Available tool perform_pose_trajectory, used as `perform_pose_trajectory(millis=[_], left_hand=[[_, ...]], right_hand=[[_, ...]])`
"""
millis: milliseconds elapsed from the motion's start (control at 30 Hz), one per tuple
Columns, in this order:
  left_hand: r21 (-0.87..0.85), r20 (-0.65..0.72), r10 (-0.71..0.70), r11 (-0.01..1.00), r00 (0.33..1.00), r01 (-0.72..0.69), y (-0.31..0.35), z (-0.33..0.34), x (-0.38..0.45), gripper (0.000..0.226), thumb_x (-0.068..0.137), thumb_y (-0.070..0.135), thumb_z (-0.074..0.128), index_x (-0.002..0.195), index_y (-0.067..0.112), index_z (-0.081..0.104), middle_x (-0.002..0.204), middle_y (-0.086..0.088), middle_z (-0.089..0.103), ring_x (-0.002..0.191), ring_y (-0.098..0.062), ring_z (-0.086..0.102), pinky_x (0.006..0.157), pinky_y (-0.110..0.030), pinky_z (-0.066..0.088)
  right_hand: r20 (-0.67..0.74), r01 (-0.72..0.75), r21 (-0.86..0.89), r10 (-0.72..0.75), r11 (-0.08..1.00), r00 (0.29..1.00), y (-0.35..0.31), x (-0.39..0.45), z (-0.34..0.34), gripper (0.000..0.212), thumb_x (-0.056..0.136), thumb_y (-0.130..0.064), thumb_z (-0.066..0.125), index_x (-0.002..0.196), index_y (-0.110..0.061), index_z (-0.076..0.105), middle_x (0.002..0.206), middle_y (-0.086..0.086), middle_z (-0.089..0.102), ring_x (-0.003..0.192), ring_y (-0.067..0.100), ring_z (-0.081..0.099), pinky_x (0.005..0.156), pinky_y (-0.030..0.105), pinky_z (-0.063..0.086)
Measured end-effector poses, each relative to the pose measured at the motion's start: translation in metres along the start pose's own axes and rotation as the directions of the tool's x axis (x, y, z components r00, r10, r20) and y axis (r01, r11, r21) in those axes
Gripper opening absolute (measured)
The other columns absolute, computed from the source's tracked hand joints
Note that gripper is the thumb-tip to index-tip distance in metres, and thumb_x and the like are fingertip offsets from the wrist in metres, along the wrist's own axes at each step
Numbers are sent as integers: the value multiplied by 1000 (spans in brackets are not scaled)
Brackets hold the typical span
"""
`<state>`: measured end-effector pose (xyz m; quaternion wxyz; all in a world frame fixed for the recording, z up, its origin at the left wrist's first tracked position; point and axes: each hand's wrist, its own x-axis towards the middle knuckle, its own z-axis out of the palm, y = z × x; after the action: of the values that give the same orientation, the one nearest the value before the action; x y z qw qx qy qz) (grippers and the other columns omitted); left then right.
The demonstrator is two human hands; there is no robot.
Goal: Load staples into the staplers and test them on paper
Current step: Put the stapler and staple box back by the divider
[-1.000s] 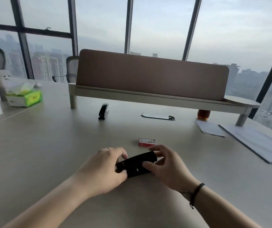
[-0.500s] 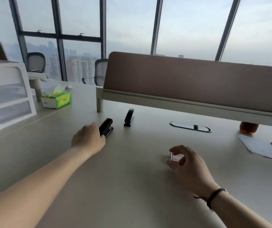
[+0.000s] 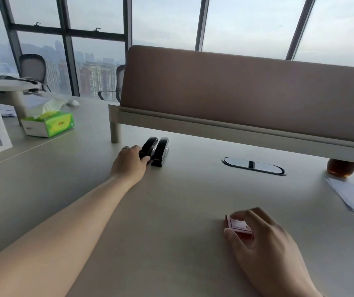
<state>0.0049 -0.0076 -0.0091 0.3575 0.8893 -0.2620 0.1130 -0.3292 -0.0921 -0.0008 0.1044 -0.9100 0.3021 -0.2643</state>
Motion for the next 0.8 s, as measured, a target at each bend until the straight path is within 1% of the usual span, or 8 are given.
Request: perform_pose_trajectory(millis=[67,200,300,433,533,633,700,800], left_hand=[[-29,2,28,999,1000,-28,-3,2,2,41,92,33,59,126,11,60,114,-18,64,112,-36,55,90,-39,46],[-58,39,37,998,999,-34,-7,4,4,45,92,37,59,129,13,57,118,-15,66,115,-34,56,93,-41,48],[-30,77,47,999,996,-44,-6,4,2,50,91,38,59,133,13,50,124,-16,60,117,-34,53,95,-44,47],[61,-84,157,987,984,-152,13,-3,-11,51,89,36,61,135,16,48,132,-17,50,123,-38,43,97,-45,43],[-33,-145,305,949,941,-313,43,2,-27,38,87,42,60,119,21,54,118,-9,57,110,-32,49,88,-41,47],[-221,-58,393,891,918,-396,71,14,-50,29,86,41,64,102,18,57,85,7,54,90,-26,55,78,-38,47],[-211,39,511,844,858,-493,75,21,-61,21,87,38,64,92,19,58,68,15,37,79,-26,55,69,-37,47],[-146,121,558,828,821,-541,69,24,-59,18,87,41,61,83,23,58,62,15,36,69,-21,53,62,-33,48]], right_hand=[[8,-10,-30,10,999,1000,-1,1,1,22,79,-53,65,99,-43,65,101,-25,61,96,4,61,66,26,48],[-41,0,-131,-6,991,999,3,0,3,16,70,-46,77,84,-39,72,84,-25,67,85,11,65,58,24,45],[0,48,-231,-50,972,999,1,-1,-1,19,63,-46,72,80,-38,74,83,-26,69,84,14,67,64,29,51],[37,77,-163,-72,984,997,0,0,4,21,76,-35,71,96,-43,71,100,-29,67,98,5,65,68,26,54],[88,114,-113,-104,987,991,-3,24,15,23,90,-34,53,108,-39,66,115,-24,64,111,6,56,74,31,53],[147,109,-101,-93,989,985,-7,67,34,25,91,-27,47,104,-27,68,115,-12,64,109,18,56,76,36,53],[143,100,-96,-86,990,986,-7,99,52,24,90,-23,46,97,-21,69,110,-4,65,104,26,58,75,36,53],[122,59,-89,-48,994,991,-3,143,73,24,86,-18,47,91,-18,71,106,2,67,97,29,62,73,33,50]])
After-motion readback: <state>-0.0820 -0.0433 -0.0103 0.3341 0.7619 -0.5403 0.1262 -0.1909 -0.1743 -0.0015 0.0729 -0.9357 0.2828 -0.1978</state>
